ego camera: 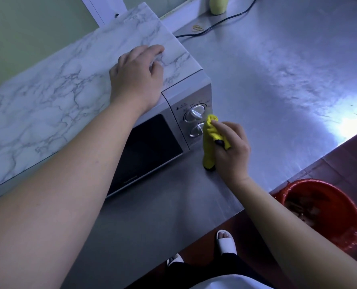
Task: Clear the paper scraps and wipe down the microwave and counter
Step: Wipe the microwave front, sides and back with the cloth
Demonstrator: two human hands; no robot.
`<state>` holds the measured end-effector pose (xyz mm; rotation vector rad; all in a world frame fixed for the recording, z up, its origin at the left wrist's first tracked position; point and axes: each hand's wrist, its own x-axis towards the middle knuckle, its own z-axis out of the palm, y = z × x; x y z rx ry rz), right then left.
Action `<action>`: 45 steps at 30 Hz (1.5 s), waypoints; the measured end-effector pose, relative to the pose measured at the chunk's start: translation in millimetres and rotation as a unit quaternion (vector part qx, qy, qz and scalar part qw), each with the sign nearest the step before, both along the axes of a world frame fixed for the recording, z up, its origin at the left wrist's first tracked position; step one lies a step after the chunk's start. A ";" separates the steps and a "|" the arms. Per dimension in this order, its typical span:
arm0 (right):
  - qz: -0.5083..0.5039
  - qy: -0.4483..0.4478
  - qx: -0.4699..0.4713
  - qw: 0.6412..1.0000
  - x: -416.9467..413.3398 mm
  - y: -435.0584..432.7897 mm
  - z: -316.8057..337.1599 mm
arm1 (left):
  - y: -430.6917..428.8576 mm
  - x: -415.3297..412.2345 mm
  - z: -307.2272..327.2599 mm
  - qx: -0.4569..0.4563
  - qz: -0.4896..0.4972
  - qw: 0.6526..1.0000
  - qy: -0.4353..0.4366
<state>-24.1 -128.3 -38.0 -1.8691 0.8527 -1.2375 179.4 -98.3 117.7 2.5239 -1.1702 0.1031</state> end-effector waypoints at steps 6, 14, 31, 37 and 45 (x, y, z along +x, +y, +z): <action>0.040 0.118 0.061 0.990 0.4 -5.4 -23.7 | 0.6 -0.2 0.1 0.000 -0.001 1.000 -0.001; 0.015 0.018 -0.047 0.999 19.9 -3.1 -13.0 | 0.4 0.1 -0.3 -0.001 -0.001 1.000 0.003; -0.023 0.129 0.246 0.960 1.8 0.3 -50.5 | 1.4 -3.7 4.1 0.008 0.001 1.000 0.003; -0.106 0.026 0.203 0.973 -11.0 34.0 1.0 | 2.2 -3.2 3.1 0.010 -0.008 1.000 0.009; -0.164 -0.046 -0.060 0.984 46.1 73.1 64.1 | 1.9 -3.0 2.3 0.010 -0.013 1.000 0.015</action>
